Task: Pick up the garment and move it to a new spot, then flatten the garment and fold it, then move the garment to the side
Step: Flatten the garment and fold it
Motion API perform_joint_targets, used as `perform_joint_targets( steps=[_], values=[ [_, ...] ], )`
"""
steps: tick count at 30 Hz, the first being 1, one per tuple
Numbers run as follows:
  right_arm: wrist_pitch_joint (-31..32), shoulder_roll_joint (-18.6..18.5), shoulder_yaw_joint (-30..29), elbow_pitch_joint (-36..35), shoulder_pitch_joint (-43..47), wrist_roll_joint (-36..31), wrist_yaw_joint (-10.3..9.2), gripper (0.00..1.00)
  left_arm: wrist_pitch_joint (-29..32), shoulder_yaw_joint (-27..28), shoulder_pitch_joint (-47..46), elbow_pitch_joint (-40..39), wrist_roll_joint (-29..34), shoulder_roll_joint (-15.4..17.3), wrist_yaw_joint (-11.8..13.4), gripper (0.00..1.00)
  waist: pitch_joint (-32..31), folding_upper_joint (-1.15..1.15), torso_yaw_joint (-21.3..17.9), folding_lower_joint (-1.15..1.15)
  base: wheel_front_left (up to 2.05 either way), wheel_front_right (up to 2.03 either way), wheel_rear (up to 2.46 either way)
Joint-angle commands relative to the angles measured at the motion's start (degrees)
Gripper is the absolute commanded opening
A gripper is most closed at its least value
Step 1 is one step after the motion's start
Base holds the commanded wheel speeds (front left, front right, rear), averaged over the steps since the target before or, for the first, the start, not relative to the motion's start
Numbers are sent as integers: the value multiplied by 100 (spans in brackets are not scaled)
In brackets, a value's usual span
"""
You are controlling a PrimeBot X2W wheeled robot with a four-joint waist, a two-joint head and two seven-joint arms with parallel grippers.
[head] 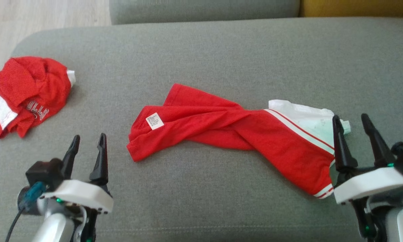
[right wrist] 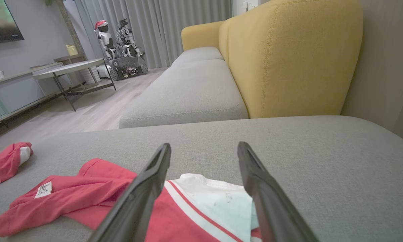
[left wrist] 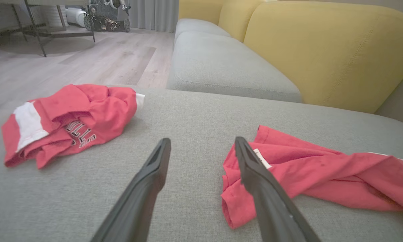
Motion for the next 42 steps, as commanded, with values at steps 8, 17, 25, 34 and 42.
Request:
perform_joint_targets(
  steps=[8,17,25,34,42],
  values=[
    [100,-63,140,-262,50,-7,-4,100,431,202,371,-1037,136,358,323,100,-238,0,-13,0,0,0,0],
    [126,-80,145,-287,68,21,-4,100,617,192,534,-1374,121,427,451,100,-232,0,6,0,0,0,0],
    [110,-74,131,-285,48,26,-4,100,633,169,504,-1420,125,449,474,100,-197,0,24,0,0,0,0],
    [111,-63,175,-307,-70,28,-4,100,893,-24,-29,-1076,-141,337,119,100,21,0,44,0,0,0,0],
    [55,-50,294,-315,-234,61,-4,100,1185,-220,-841,496,-687,-1,-537,100,364,0,-85,0,0,0,0]
  ],
)
